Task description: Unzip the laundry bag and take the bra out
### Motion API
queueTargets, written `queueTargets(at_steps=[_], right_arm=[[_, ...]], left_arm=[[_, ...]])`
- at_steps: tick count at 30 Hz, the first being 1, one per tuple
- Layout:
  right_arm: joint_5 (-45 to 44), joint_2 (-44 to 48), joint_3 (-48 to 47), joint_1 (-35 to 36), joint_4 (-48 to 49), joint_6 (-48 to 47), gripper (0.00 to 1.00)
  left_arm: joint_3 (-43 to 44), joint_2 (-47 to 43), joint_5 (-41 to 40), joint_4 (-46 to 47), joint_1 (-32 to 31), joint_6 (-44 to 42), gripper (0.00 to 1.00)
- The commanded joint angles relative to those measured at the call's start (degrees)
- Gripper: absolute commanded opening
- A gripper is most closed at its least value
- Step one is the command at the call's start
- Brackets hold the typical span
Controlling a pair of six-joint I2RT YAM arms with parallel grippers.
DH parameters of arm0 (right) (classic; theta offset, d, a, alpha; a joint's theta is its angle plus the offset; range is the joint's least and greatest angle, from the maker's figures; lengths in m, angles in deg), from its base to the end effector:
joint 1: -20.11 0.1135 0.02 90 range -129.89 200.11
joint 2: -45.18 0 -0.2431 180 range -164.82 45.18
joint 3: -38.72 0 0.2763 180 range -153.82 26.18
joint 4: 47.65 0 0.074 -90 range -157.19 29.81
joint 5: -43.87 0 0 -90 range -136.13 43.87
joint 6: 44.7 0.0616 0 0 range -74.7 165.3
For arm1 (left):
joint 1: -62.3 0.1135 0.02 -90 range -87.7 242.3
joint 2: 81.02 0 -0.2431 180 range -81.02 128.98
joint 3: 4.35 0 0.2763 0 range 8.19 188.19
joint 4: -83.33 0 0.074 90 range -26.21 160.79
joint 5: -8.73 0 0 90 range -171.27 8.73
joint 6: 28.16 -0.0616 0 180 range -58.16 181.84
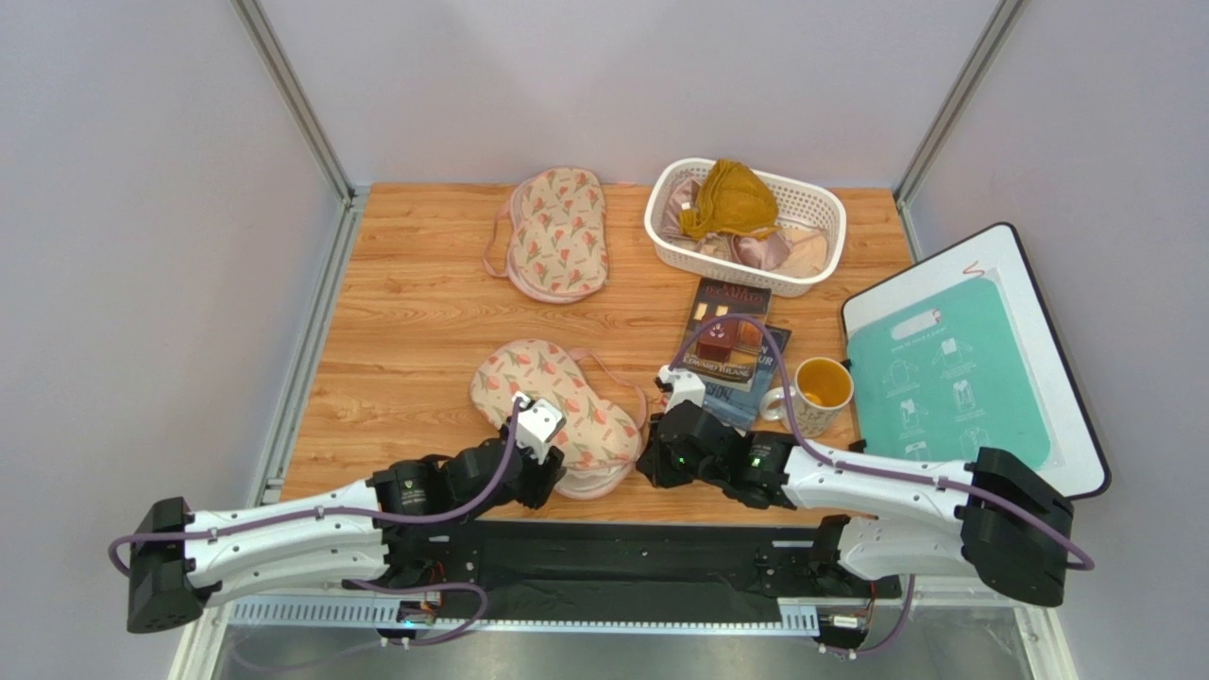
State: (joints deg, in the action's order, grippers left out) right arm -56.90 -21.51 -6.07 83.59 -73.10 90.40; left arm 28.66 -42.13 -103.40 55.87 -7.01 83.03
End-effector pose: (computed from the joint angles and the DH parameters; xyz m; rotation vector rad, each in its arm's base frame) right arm 0.1314 0.2376 0.1348 -0.3065 2.4665 0.6507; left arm 0.0977 -0.1930 0.1658 0.6658 2.0442 -0.5242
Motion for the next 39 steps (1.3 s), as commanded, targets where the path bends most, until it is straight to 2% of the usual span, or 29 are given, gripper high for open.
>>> queueTargets(at_steps=[1, 4, 10, 16, 26, 31, 39], right_arm=[[0.9, -0.5, 1.5, -0.5, 1.0, -0.1, 0.0], [1.3, -0.7, 1.7, -0.5, 1.8, 0.1, 0.0], [1.9, -1.4, 1.3, -0.1, 2.4, 0.0, 0.0], [2.1, -2.0, 1.4, 0.1, 2.9, 0.4, 0.0], [2.6, -2.6, 1.5, 0.8, 4.3, 1.4, 0.0], [3.1, -3.1, 1.0, 0.9, 4.6, 1.1, 0.0], [3.6, -2.7, 1.3, 1.3, 4.6, 1.4, 0.0]], left_arm=[[1.4, 1.4, -1.4, -3.2, 0.2, 0.6, 0.71], [2.9, 1.7, 0.7, -3.8, 0.2, -0.4, 0.77], [7.3, 2.3, 5.8, -2.1, -0.9, -3.0, 0.79], [9.7, 9.5, 8.7, 4.9, -4.3, -3.1, 0.8], [13.0, 26.3, 8.6, 13.9, -5.7, -2.7, 0.81], [14.2, 30.0, 4.5, 14.4, -5.7, -1.9, 0.81], [13.4, 33.5, 3.0, 14.6, -5.7, -0.9, 0.79]])
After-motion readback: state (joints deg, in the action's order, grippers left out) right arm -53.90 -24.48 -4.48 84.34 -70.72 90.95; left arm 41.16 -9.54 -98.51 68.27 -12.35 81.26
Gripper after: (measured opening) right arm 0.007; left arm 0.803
